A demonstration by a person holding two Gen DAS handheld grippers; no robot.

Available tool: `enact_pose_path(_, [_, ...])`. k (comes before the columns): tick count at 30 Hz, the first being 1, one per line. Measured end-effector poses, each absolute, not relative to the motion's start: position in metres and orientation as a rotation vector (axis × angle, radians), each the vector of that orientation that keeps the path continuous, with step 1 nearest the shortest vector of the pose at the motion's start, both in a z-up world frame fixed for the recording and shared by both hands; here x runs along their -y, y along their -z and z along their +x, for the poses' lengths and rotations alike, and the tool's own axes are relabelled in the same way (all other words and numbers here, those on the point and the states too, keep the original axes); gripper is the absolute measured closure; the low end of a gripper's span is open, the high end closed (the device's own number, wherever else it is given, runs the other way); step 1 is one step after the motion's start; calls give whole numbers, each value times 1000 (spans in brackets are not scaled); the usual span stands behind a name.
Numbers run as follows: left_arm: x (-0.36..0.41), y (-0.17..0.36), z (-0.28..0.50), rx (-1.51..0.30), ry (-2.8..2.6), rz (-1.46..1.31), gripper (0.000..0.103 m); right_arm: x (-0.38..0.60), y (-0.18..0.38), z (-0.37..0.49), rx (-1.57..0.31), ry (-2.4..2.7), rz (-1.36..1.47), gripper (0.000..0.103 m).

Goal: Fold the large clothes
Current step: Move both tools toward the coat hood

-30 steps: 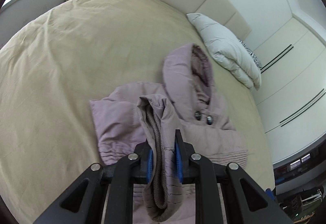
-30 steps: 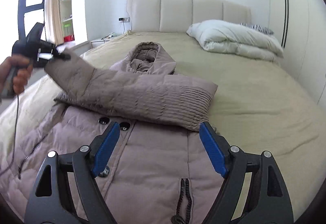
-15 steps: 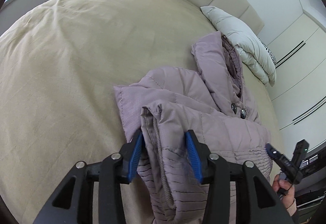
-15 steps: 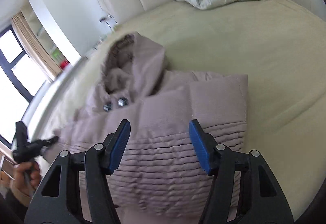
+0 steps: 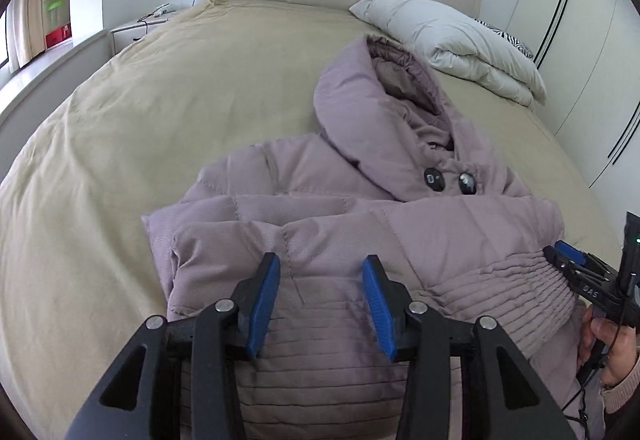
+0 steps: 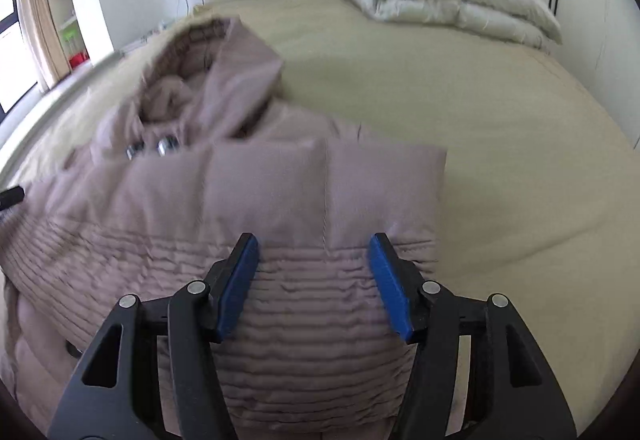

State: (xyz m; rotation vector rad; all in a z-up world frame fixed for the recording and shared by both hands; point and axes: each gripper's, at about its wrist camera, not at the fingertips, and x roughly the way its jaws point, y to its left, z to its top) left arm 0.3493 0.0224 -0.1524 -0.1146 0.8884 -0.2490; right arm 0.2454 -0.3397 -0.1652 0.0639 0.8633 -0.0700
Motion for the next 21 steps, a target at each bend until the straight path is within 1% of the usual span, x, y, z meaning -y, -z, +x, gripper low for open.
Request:
enact_pose_path(1, [-21,154,349,-881,246,-103,56,342,168,241,-829,54,62,45])
enact_pose_path(3, [-21,150,350,-887,247,-93,56,342,166,238,-830,41,45,45])
enact_pose_path(6, [-25,124,350,-838,243,-123,55,350,148,233,-812,37,114,45])
enact_pose_path(8, [-19,106,365,-805,239,-113,39,357,129,230,-730,4,180,45])
enact_pose_path(11, [6,89,402,-778,233,-56,39,358,110,238,-679,-24,225,45])
enact_pose_path(16, [58,79,485,-814,239,-27,37,337,94,287,-691,-101,194,45])
enact_pose_path(18, [76,80,513,-814,195,11,30,327,87,315,-698,-123,151,45])
enact_pose_path(20, [89,85,541,-816,162,50,21,326,79,340,-699,-123,139,45])
enact_pose_path(21, [94,90,556,-831,138,65,21,327,76,351,-699,-131,150,45])
